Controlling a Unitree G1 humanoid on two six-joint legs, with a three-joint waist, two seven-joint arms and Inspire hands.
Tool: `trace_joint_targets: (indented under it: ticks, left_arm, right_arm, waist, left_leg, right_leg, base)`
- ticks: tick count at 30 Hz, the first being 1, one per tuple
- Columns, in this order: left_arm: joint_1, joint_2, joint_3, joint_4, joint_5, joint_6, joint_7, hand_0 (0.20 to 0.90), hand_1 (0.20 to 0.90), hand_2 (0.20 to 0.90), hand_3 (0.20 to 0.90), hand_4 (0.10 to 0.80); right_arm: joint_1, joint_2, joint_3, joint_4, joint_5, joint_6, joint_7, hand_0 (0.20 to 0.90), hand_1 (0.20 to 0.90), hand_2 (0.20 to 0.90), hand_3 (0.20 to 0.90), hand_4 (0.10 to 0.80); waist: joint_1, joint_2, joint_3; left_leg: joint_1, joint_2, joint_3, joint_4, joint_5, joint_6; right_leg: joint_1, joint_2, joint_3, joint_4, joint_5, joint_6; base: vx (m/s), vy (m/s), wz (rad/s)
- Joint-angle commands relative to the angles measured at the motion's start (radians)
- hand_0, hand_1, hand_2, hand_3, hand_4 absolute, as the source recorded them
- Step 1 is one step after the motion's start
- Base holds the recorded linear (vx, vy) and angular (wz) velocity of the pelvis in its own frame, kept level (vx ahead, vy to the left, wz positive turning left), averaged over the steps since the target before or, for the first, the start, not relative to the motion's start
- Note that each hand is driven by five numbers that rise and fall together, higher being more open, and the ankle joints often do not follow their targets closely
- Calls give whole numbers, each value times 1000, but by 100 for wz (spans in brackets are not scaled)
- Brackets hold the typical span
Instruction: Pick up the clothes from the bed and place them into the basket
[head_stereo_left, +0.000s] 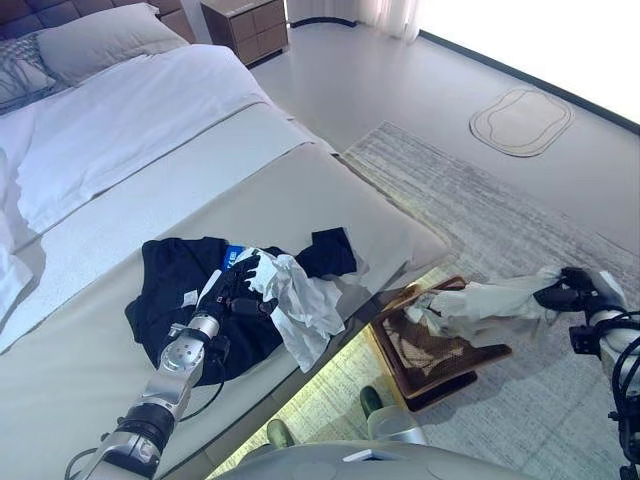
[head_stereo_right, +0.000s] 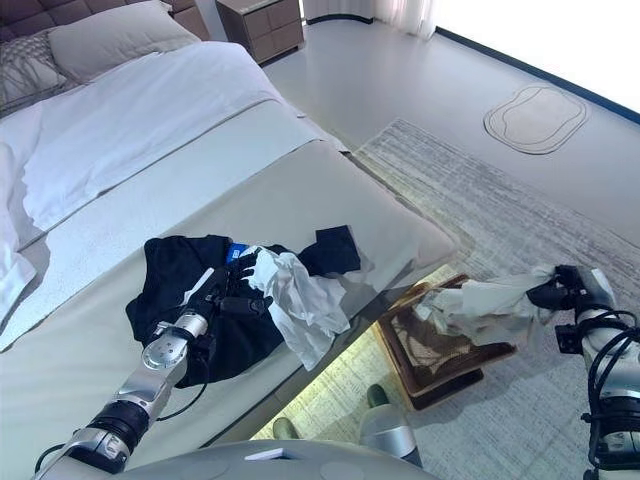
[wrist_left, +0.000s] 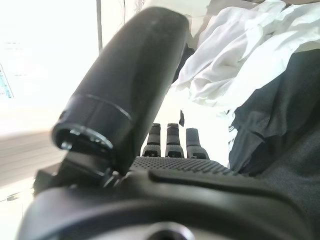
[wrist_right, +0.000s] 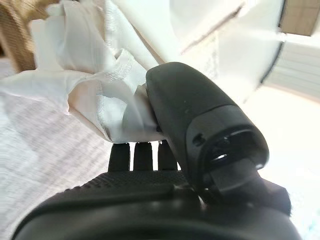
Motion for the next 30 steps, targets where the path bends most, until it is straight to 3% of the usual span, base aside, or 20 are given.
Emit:
trace_joint_targets:
  ticks: [1,20,30]
  left_arm:
    - [-72,21,19,-42,6,-47,22,900,900,900,900,800]
    - [-68,26,29,-65,14,-42,31,900,900,900,900,800]
    - [-43,11,39,-70,22,-60,88,900,900,900,900,800]
  right_arm:
    - [-70,-60,-16,19,-11,-69,-13,900,900,900,900,800]
    - [-33,1,12,-40,3,-90,-25,900,900,900,900,800]
    - [-85,-9,-6,-274,-89,-96,-238,900,900,900,900,800]
  waist:
    - [35,-44,-59]
    - [40,-49,-44]
    - [81,-41,-25]
  left_leg:
    - [25,-7,-40,141,-200,26]
    - [36,-5,-55,121,-185,25]
    - [22,-14,-103,106,-170,20]
  right_leg:
    - [-113,33,-60,129,-26,15]
    - [-100,38,-64,117,-22,14]
    - [-80,35,-91,104,-32,7]
  base:
    - [0,0,0]
    - [0,0,0]
    - [-16,-7,9]
